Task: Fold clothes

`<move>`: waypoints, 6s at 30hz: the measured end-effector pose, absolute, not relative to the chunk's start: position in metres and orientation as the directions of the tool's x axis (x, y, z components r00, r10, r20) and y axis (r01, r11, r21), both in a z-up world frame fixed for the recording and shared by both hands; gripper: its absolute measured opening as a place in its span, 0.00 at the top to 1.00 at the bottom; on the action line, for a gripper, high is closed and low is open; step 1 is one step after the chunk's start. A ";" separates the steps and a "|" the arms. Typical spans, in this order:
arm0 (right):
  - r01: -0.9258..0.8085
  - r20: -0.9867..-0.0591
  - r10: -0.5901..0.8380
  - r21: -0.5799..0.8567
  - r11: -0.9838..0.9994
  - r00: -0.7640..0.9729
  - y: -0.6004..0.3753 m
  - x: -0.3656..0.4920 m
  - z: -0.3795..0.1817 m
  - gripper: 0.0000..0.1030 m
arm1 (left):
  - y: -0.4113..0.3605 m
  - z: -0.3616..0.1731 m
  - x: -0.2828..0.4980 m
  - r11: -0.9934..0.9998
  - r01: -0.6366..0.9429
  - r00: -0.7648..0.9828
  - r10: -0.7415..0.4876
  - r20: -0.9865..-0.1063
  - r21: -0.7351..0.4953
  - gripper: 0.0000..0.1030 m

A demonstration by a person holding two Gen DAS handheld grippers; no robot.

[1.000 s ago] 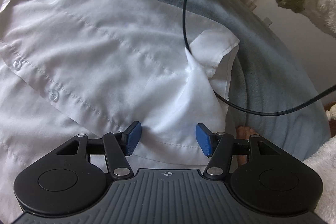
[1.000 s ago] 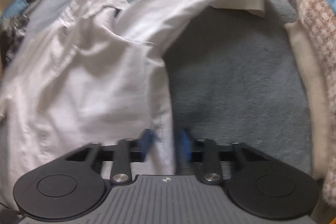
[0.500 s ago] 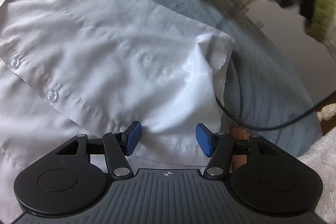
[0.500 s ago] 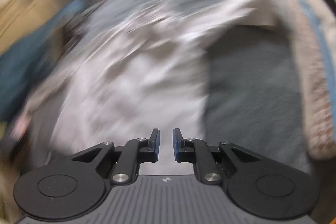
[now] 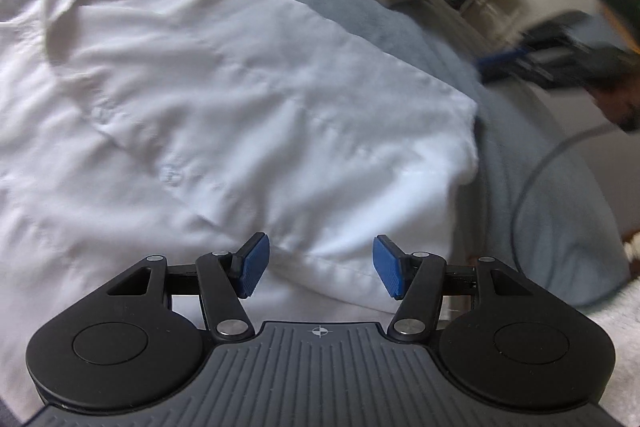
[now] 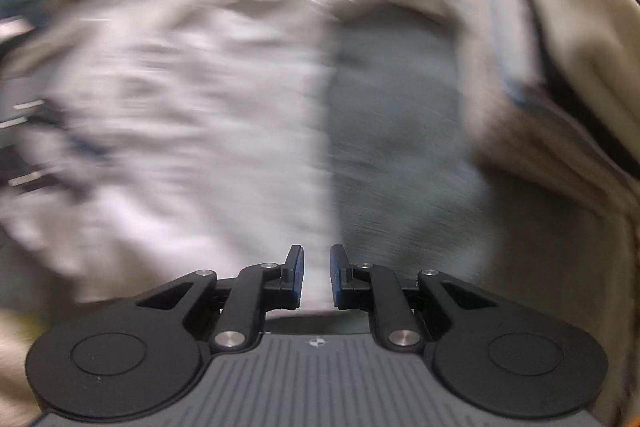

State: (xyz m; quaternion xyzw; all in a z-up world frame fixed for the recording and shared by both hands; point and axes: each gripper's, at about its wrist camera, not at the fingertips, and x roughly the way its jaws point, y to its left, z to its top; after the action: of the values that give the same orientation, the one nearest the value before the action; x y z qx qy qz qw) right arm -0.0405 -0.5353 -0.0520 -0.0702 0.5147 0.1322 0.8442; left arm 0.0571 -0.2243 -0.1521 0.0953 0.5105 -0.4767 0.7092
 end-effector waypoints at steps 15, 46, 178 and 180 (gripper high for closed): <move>-0.516 -0.758 0.465 0.200 0.833 0.457 -0.450 0.019 0.007 0.75 | -0.191 -0.144 0.077 0.727 0.593 0.174 -0.536 -0.826 -0.347 0.44; 0.468 -0.734 0.513 0.679 0.566 0.445 -0.489 0.409 -0.161 0.50 | -0.120 -0.144 0.259 0.860 0.270 0.602 -0.502 -0.621 -0.433 0.53; -0.447 -0.849 0.243 0.009 0.895 0.470 -0.314 0.159 -0.126 0.67 | -0.107 -0.117 0.282 0.917 0.244 0.548 -0.399 -0.735 -0.316 0.55; -0.431 -0.844 0.246 0.020 0.902 0.477 -0.320 0.159 -0.129 0.78 | -0.107 -0.120 0.281 0.914 0.247 0.544 -0.406 -0.735 -0.322 0.55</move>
State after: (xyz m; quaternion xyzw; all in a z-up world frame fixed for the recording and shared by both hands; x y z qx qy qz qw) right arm 0.1587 -0.3198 -0.1291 -0.0981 0.4716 0.1983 0.8536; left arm 0.2814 -0.1071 -0.1196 -0.0903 0.4396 -0.1870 0.8739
